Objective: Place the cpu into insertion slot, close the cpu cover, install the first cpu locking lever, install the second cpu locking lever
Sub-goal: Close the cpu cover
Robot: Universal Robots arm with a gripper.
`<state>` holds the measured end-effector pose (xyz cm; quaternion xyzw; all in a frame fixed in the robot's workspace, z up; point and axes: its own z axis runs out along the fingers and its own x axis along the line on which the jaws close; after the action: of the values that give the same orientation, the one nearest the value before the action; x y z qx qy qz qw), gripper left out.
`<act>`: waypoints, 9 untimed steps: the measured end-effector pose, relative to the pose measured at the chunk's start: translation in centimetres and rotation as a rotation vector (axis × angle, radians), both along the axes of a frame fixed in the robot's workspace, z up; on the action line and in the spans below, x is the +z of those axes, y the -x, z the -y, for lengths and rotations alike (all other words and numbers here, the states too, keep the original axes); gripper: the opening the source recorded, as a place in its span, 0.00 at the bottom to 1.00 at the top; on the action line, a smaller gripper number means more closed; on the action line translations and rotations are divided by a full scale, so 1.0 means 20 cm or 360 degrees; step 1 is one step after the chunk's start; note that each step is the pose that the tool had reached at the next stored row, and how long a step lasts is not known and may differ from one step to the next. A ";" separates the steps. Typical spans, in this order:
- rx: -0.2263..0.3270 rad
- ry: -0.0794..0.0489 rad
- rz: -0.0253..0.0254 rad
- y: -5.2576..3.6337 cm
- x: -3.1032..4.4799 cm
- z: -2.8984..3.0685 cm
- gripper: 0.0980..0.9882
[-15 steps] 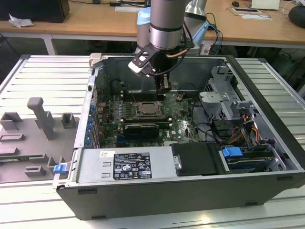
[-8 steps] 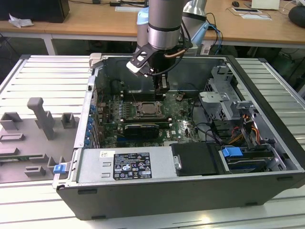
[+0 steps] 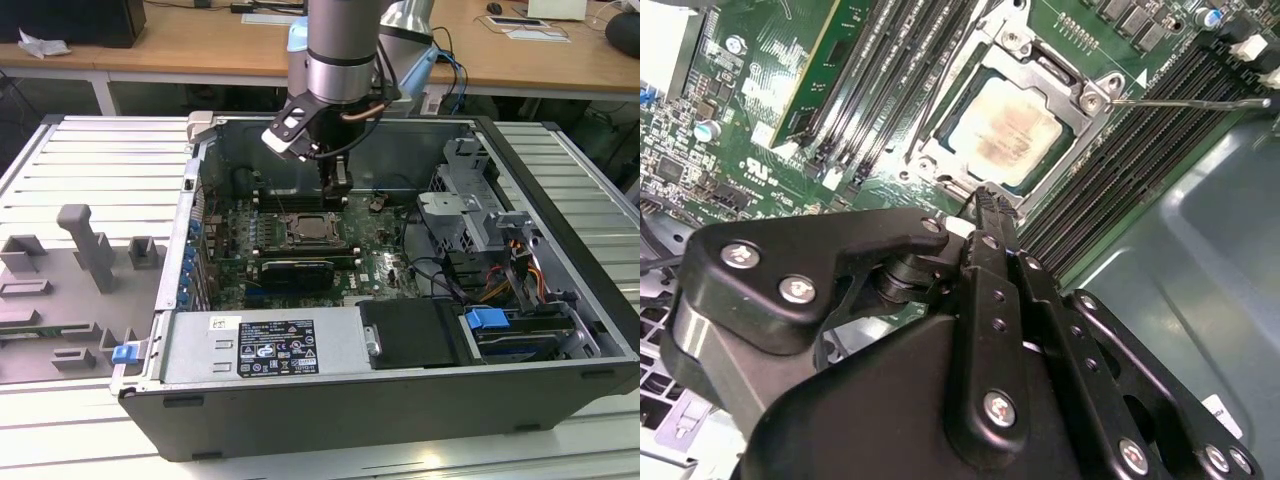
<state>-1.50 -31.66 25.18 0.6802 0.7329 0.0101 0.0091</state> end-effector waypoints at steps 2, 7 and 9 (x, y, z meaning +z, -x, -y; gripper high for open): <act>0.0000 0.0000 0.00001 0.004 0.000 0.000 0.01; 0.0000 0.0000 0.00000 0.022 0.000 0.000 0.01; 0.0000 0.0000 0.00000 0.032 0.000 0.000 0.01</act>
<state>-2.15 -31.66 25.18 0.6802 0.7329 0.0101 0.0091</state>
